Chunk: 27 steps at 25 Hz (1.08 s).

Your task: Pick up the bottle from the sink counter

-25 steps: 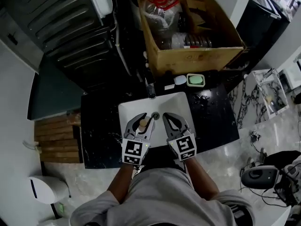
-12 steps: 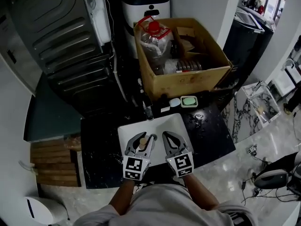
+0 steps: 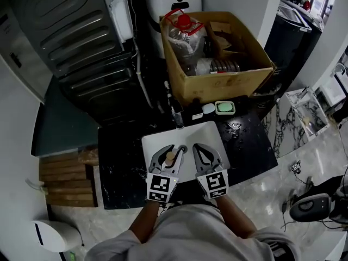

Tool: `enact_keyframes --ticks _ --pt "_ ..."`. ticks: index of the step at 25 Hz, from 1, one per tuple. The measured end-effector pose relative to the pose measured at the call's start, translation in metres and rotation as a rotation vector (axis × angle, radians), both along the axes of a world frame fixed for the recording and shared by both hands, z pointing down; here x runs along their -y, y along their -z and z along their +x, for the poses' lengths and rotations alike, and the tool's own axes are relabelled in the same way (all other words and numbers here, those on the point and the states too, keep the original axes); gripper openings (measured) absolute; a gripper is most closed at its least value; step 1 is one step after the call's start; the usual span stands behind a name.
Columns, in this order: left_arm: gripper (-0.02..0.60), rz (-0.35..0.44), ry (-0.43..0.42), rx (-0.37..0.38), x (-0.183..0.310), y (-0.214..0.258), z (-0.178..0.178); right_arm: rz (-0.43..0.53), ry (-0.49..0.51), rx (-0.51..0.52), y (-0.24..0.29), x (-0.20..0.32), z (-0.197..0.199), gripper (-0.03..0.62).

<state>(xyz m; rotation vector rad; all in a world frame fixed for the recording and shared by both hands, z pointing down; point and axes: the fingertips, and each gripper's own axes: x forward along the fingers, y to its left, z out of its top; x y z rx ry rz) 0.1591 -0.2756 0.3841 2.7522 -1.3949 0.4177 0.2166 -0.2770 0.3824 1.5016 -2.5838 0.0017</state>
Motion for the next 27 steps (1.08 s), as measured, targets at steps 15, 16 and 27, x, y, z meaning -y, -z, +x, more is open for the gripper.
enact_keyframes --ticks 15,16,27 --pt "0.11 -0.003 -0.011 0.002 -0.007 0.0 -0.01 -0.009 0.021 -0.004 -0.001 -0.007 -0.014 0.009" --pt "0.11 -0.004 -0.013 0.002 -0.007 -0.001 -0.01 -0.009 0.02 -0.005 -0.001 -0.007 -0.014 0.009" --pt "0.11 0.016 -0.032 -0.004 -0.003 -0.003 -0.004 -0.003 0.002 0.012 -0.003 -0.003 -0.008 0.009"
